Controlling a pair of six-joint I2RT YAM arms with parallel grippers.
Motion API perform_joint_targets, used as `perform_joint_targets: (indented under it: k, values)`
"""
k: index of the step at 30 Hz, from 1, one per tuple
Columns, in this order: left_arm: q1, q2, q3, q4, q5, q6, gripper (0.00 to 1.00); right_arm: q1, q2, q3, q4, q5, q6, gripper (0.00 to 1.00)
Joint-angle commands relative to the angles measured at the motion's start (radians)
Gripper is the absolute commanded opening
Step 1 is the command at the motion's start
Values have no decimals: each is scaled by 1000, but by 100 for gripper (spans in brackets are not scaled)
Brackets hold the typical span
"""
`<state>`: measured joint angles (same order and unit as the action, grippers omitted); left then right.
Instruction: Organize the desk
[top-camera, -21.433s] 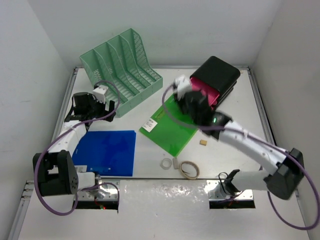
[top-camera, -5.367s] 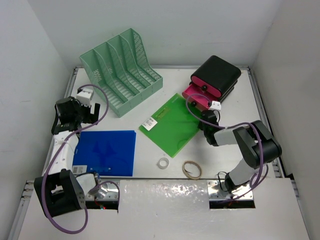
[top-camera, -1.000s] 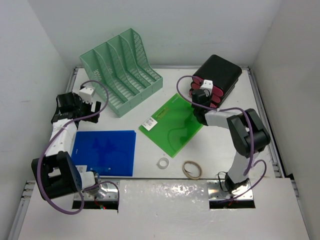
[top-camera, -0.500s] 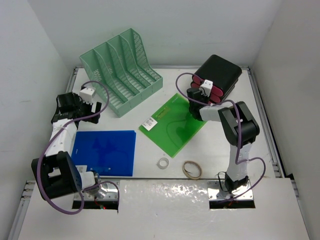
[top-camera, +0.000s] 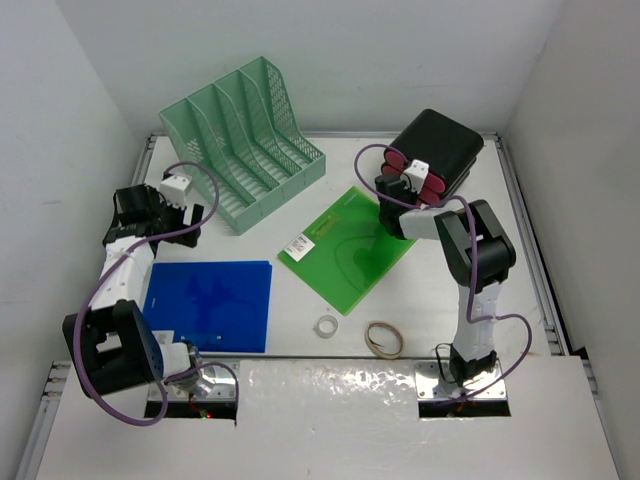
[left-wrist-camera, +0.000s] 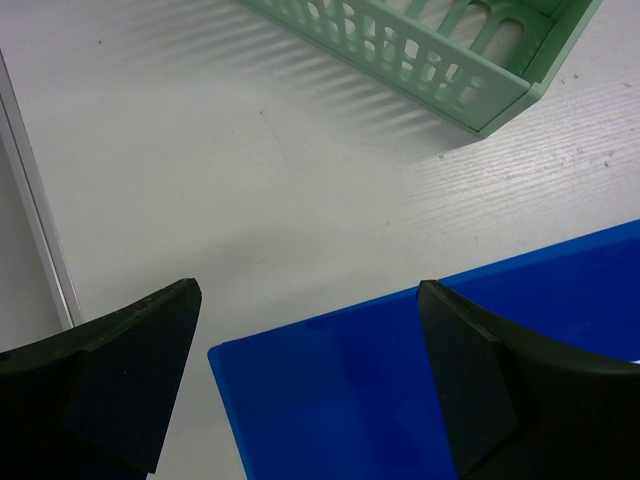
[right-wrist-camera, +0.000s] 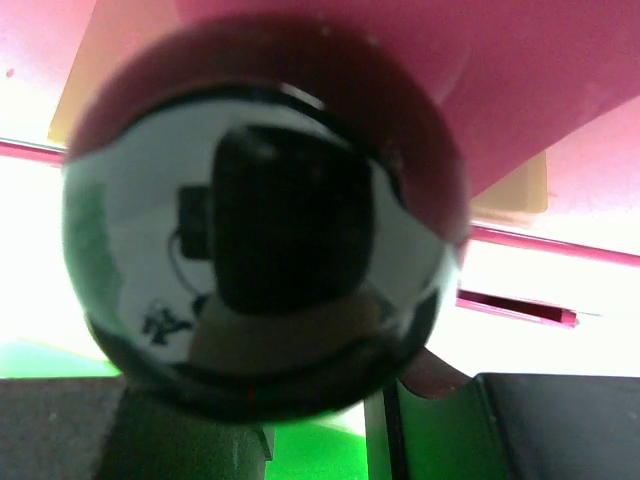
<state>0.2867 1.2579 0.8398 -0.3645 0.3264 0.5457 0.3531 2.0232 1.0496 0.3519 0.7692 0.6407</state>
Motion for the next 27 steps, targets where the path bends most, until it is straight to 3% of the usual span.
perform_joint_targets:
  k: [1, 14, 22, 23, 25, 27]
  values:
    - [-6, -5, 44, 15, 22, 5, 89, -14, -4, 15, 24, -40, 5, 0]
    - [-6, -23, 38, 1, 49, -1, 89, 118, -147, -207, 94, -107, 48, 0]
    - [-6, -37, 44, -11, 63, -3, 89, 173, -202, -278, 107, -65, 47, 2]
    - [-6, -38, 45, -11, 63, -3, 89, 175, -207, -281, 108, -64, 45, 5]
    - [-6, -40, 45, -13, 65, -3, 89, 176, -221, -286, 113, -76, 30, 31]
    - [-6, -43, 45, -16, 63, -1, 89, 178, -239, -287, 117, -129, -16, 47]
